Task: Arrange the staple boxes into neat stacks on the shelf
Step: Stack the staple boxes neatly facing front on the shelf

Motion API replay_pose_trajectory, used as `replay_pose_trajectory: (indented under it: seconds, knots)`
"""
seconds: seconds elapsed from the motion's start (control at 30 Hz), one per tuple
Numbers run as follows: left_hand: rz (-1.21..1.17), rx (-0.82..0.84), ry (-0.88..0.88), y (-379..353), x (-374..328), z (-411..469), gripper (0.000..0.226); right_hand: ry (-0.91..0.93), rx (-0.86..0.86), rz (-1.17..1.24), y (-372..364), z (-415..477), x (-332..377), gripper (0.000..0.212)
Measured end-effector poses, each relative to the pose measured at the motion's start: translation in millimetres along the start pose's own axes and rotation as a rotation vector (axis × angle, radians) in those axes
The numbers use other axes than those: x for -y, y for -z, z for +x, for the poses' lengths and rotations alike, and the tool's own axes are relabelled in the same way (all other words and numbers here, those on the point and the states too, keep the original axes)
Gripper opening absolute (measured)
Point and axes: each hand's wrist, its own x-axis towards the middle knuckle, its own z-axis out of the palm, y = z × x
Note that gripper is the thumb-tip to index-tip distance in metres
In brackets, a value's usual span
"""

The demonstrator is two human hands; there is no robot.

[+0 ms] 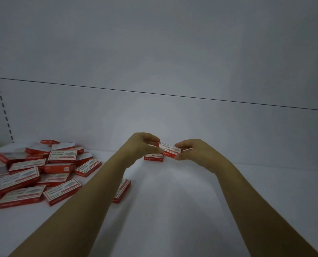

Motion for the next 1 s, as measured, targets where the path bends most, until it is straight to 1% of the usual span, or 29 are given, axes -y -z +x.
replay_pose_trajectory:
  seconds: [0.07, 0.17, 0.27, 0.37, 0.43, 0.57, 0.77, 0.87, 1.0]
  knots:
    - [0.107, -0.003, -0.019, -4, 4, 7, 0.038, 0.018, -0.050, -0.137, -5, 7, -5, 0.037]
    - [0.267, -0.043, 0.007, -6, 15, 21, 0.043, 0.025, -0.100, -0.275, -9, 19, -18, 0.036]
    - [0.475, -0.107, 0.064, -3, 31, 34, 0.042, 0.003, -0.101, -0.407, -9, 30, -34, 0.040]
    - [0.591, -0.158, 0.122, 1, 48, 47, 0.038, -0.038, -0.095, -0.481, -10, 41, -45, 0.041]
    - [0.648, -0.174, 0.147, 1, 55, 52, 0.034, -0.066, -0.106, -0.485, -12, 49, -52, 0.039]
    - [0.674, -0.193, 0.147, -2, 64, 63, 0.024, -0.107, -0.173, -0.386, -19, 63, -63, 0.039]
    - [0.717, -0.231, 0.129, -7, 69, 74, 0.019, -0.050, -0.249, -0.361, -29, 74, -70, 0.030]
    - [0.751, -0.225, 0.121, -8, 70, 75, 0.020, -0.036, -0.229, -0.382, -30, 74, -69, 0.029]
    - [0.845, -0.182, 0.110, -7, 69, 74, 0.013, -0.010, -0.166, -0.510, -31, 75, -60, 0.031]
